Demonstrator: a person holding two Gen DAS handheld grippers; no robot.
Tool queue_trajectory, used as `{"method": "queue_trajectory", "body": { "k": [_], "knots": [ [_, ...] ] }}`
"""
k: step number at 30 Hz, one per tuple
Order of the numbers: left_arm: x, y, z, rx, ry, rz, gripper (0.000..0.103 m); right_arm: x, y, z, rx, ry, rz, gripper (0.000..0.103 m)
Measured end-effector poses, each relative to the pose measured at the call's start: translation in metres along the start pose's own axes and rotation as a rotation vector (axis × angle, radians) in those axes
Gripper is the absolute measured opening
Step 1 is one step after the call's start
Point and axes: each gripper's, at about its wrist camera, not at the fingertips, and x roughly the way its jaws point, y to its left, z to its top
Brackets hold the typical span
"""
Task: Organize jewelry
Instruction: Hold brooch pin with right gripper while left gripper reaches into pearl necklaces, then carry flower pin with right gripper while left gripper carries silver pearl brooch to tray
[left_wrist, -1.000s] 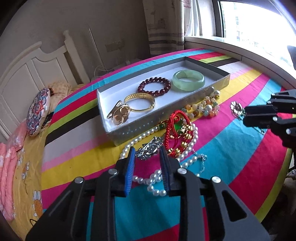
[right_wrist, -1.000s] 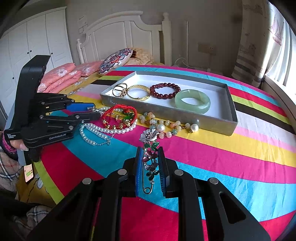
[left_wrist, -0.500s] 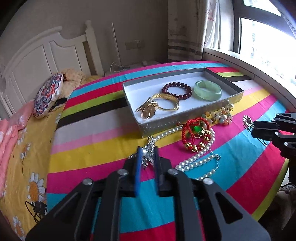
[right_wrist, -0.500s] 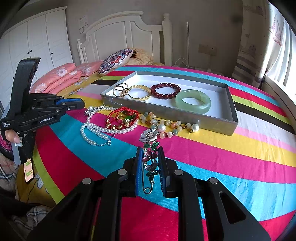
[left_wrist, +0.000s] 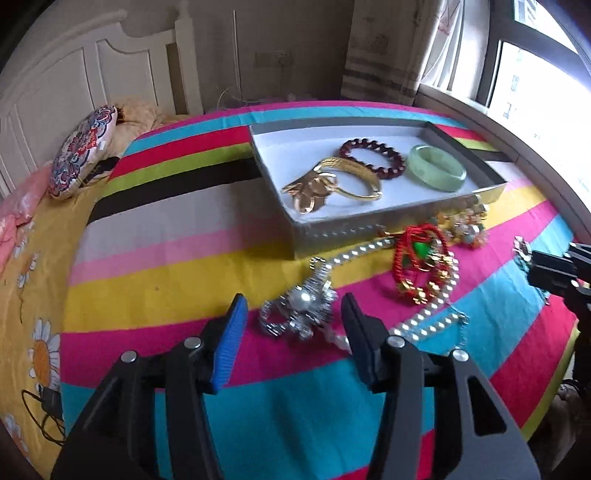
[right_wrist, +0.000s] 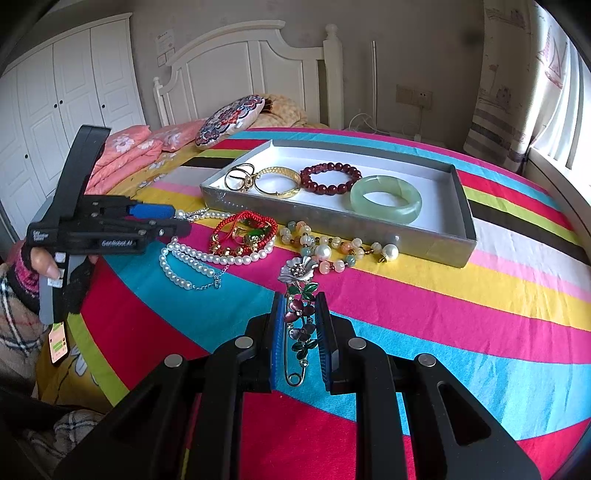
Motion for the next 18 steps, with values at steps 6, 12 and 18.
{"method": "queue_trajectory", "body": {
  "k": [6,12,18],
  "knots": [
    [0.001,-0.009,0.001,0.055,-0.004,-0.021,0.041,0.001,-0.001,0.0,0.005,0.0,0.002,0.019],
    [-0.001,-0.019,-0.001,0.087,-0.017,0.004,0.041,0.001,0.0,0.0,0.003,-0.003,0.001,0.019],
    [-0.012,-0.023,-0.003,0.091,-0.045,0.008,0.041,-0.001,0.0,0.002,0.007,-0.015,0.004,0.019]
  ]
}}
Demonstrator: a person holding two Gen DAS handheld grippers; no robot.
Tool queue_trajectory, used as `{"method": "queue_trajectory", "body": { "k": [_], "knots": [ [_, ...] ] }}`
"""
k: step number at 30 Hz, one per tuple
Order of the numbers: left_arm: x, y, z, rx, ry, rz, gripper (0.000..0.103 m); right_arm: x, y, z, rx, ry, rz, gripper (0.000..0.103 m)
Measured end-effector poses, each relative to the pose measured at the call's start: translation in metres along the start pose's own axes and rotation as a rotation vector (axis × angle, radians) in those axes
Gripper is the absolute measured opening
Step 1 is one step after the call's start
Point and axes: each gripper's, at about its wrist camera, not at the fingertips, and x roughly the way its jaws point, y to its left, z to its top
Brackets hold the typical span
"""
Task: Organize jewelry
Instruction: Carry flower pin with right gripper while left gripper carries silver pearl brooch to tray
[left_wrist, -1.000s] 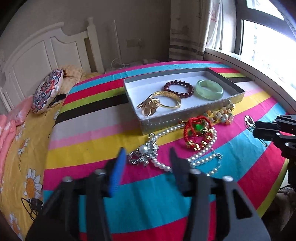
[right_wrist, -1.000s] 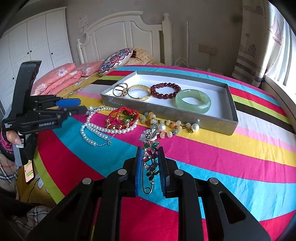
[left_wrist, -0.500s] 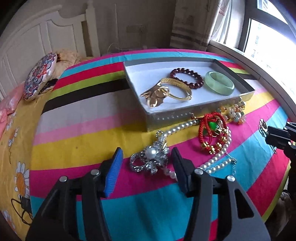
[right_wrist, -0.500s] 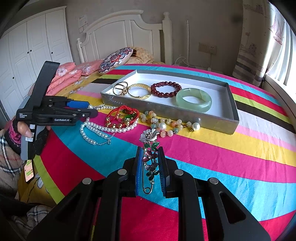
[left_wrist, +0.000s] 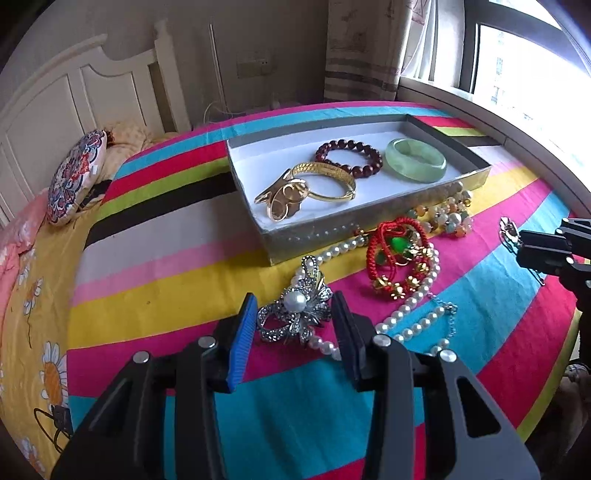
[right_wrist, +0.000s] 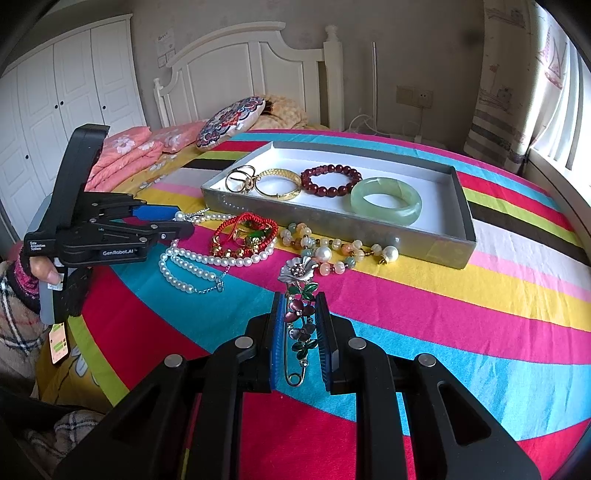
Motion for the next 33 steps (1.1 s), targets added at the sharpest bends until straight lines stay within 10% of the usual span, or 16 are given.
{"method": "queue_trajectory", "body": {
  "k": [33],
  "knots": [
    [0.047,-0.003,0.128,-0.044,-0.011,-0.075,0.041,0.071,-0.102,0.115,0.006,0.052,-0.111,0.019]
  ]
}}
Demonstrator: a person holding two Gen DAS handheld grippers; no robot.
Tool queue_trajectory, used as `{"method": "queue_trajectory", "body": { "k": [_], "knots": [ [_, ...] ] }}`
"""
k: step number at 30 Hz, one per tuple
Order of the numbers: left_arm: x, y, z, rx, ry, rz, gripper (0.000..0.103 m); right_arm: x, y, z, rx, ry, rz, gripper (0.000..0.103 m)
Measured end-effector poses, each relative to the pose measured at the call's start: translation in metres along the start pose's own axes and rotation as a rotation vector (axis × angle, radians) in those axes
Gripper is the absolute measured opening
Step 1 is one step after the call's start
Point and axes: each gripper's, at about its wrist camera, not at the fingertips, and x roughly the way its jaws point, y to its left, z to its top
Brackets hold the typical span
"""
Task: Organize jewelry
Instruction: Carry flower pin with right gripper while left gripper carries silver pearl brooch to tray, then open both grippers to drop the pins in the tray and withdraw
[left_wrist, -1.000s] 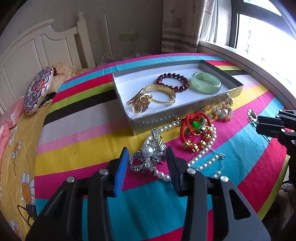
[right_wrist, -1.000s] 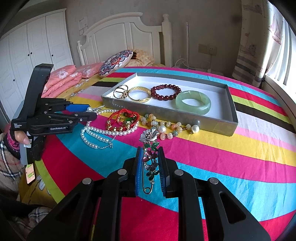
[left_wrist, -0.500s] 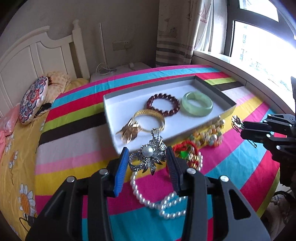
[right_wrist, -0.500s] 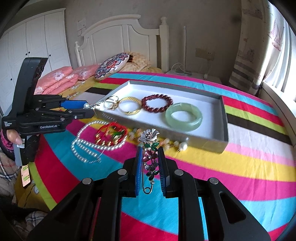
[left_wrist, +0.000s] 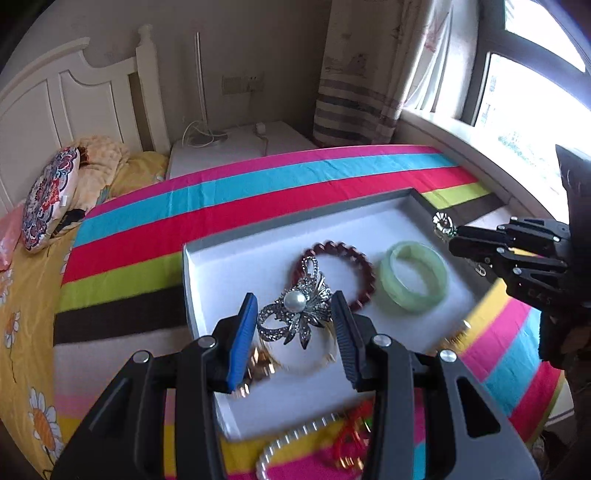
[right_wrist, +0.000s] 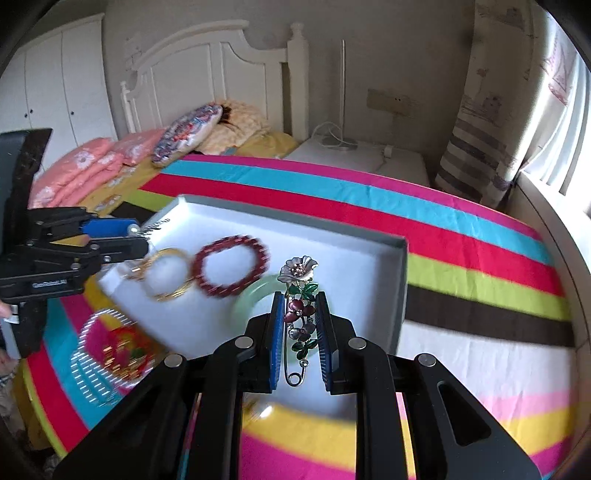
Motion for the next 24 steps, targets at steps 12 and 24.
{"method": "queue_trajectory", "body": {
  "k": [12,24],
  "knots": [
    [0.054,0.026,0.023,-0.035,0.074,0.049,0.041,0.053,-0.031,0.02,0.015,0.076,0.006,0.019],
    [0.04,0.038,0.019,-0.12,0.02,0.082,0.071,0.039,-0.039,0.018,0.098,0.043,0.031,0.049]
  ]
}}
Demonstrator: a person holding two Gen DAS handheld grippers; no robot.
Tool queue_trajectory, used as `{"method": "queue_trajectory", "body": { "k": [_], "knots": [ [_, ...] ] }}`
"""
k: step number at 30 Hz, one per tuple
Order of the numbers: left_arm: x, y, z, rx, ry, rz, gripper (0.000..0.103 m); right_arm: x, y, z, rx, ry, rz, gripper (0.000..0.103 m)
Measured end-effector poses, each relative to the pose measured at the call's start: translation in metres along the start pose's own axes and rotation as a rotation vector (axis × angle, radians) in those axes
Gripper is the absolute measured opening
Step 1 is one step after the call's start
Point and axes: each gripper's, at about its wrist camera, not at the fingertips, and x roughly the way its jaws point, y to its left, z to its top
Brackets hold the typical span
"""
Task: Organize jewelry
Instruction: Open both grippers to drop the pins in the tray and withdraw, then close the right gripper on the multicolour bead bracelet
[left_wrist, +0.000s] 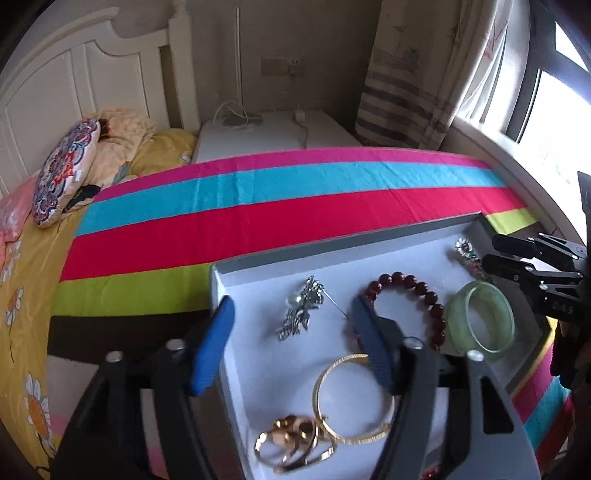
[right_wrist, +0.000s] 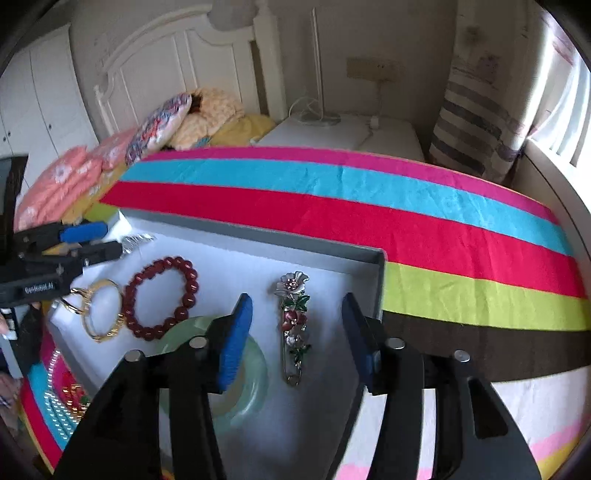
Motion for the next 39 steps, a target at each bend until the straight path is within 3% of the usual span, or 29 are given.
{"method": "queue_trajectory", "body": {
  "k": [3,8,11,17,20,26,30,33,35,39],
  "knots": [
    [-0.021,0.002,-0.007,-0.012,-0.042,0.04,0.086,-0.025,0.007,-0.006,-0.013,-0.044,0.009,0.049],
    [-0.077,0.011,-0.037,-0.084,-0.162,0.139,0.101,-0.071,0.018,-0.029,0.014,-0.131,0.048,0.052],
    [-0.103,0.019,-0.064,-0.147,-0.191,0.161,0.101,-0.088,0.026,-0.05,0.039,-0.165,0.06,0.062],
    [-0.134,0.029,-0.134,-0.23,-0.208,0.184,0.101,-0.104,0.048,-0.098,0.081,-0.157,0.101,0.069],
    [-0.14,0.026,-0.158,-0.223,-0.231,0.198,0.101,-0.103,0.063,-0.113,0.048,-0.121,0.081,0.07],
    [-0.134,0.009,-0.171,-0.137,-0.236,0.183,0.101,-0.093,0.092,-0.118,-0.065,-0.074,0.031,0.07],
    [-0.131,0.009,-0.172,-0.124,-0.23,0.134,0.101,-0.082,0.111,-0.115,-0.141,-0.058,0.006,0.07],
    [-0.129,0.012,-0.172,-0.134,-0.217,0.094,0.101,-0.066,0.128,-0.11,-0.237,-0.024,-0.042,0.063],
    [-0.128,0.013,-0.172,-0.139,-0.215,0.08,0.101,-0.055,0.137,-0.107,-0.279,0.009,-0.06,0.052],
    [-0.129,0.013,-0.174,-0.131,-0.227,0.06,0.101,-0.039,0.141,-0.1,-0.308,0.055,-0.069,0.041]
  ]
}}
